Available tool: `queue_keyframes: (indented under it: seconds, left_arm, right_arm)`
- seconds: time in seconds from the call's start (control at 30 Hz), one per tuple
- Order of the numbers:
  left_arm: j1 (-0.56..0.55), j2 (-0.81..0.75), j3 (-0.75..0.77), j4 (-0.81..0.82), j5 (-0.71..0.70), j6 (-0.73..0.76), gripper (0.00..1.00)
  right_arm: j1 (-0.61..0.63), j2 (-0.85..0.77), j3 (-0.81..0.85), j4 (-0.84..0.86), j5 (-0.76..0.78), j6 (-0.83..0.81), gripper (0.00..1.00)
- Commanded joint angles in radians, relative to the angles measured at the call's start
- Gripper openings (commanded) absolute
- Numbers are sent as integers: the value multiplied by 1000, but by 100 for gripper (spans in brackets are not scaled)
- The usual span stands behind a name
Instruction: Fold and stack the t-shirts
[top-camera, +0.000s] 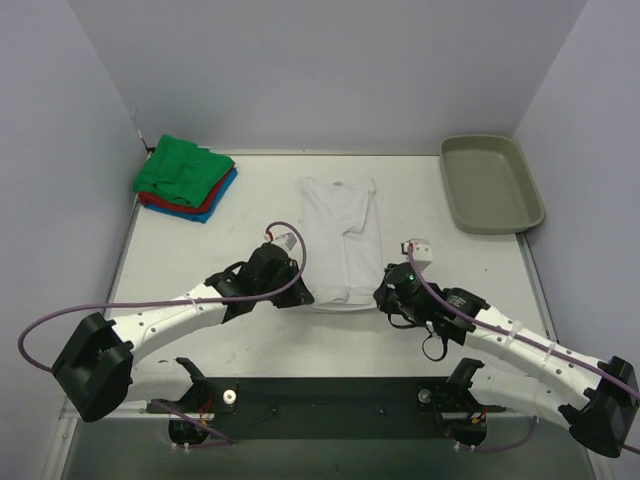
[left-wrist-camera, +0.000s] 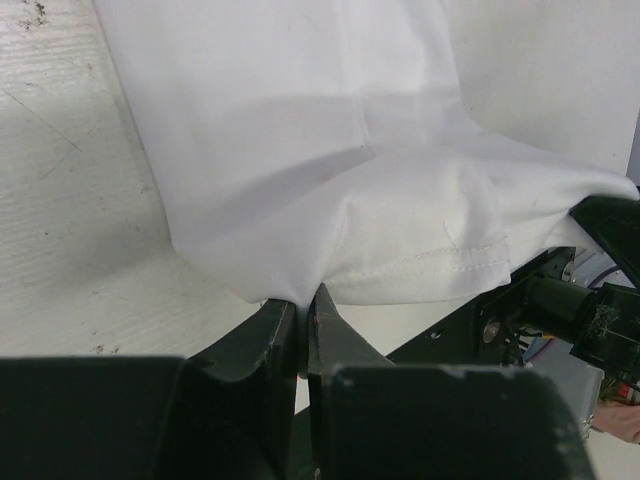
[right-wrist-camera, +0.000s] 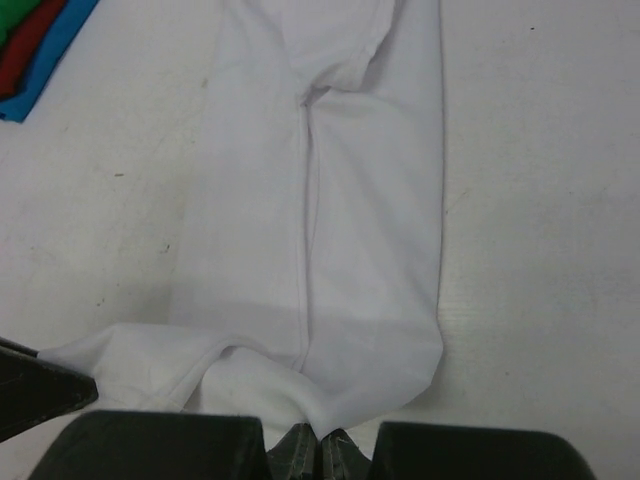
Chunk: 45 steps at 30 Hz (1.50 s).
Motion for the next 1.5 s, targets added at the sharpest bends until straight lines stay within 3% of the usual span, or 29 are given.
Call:
queue_keyframes:
  seconds: [0.0,0.7,1.47]
  left_arm:
    - [22,41,71,25,28,40,7]
    - [142,295,319,69,77,83,7]
    - [252,564,465,138,125,78,7]
  right_arm:
    - [-79,64,45,42,-67,-82,0]
    - [-383,355,193,209,-268,-174,0]
    - [-501,691,384,283,-375,-205,0]
